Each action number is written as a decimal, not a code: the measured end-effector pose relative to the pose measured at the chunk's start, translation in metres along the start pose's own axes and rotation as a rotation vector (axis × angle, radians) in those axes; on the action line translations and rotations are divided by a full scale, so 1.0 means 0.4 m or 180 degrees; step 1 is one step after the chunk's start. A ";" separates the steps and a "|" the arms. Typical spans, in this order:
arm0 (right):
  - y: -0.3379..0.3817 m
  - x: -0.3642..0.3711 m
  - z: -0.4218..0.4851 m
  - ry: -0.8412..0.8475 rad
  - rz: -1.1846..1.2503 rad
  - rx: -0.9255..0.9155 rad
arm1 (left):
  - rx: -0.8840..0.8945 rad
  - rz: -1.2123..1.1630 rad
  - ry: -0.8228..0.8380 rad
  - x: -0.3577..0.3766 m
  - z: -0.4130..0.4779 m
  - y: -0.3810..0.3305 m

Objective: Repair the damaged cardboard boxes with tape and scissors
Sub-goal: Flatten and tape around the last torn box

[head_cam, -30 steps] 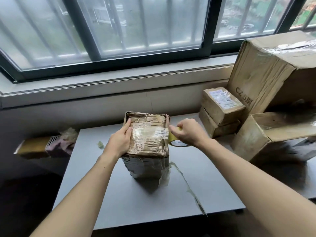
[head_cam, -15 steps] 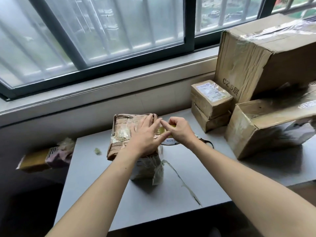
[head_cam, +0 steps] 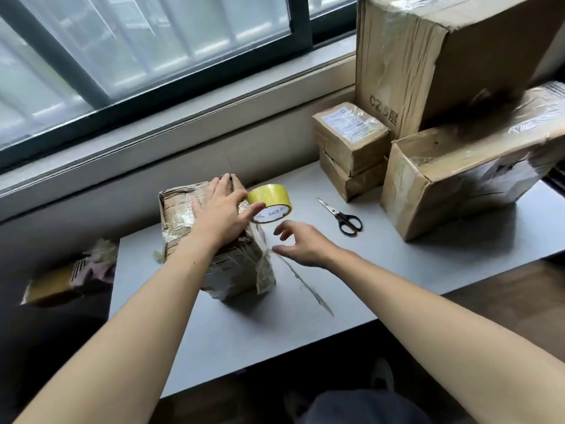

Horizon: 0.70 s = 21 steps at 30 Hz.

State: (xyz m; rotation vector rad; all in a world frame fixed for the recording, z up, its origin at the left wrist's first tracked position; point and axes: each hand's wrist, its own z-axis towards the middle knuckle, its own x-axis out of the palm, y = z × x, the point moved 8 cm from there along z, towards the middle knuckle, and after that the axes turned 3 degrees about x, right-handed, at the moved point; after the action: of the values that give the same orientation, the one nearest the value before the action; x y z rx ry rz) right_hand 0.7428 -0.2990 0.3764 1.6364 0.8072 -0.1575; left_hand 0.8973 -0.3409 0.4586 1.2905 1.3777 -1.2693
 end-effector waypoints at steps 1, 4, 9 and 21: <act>0.001 0.025 0.004 0.0238 -0.0209 -0.0028 | 0.0006 0.0012 -0.0005 0.000 0.000 0.000; 0.017 0.075 0.019 0.0476 -0.0498 -0.0111 | -0.0002 0.0009 -0.0006 0.001 0.001 0.003; 0.012 0.060 0.011 0.0365 -0.0481 -0.0253 | -0.0003 -0.0003 -0.0016 0.002 0.006 0.010; -0.238 -0.190 -0.006 -0.0318 -0.0437 0.0860 | 0.0032 0.0018 -0.0049 0.003 0.004 -0.002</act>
State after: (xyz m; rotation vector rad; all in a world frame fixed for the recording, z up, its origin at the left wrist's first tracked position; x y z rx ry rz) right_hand 0.6303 -0.3268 0.3390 1.8091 0.8492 -0.4587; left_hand 0.8964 -0.3425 0.4572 1.2880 1.3576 -1.2814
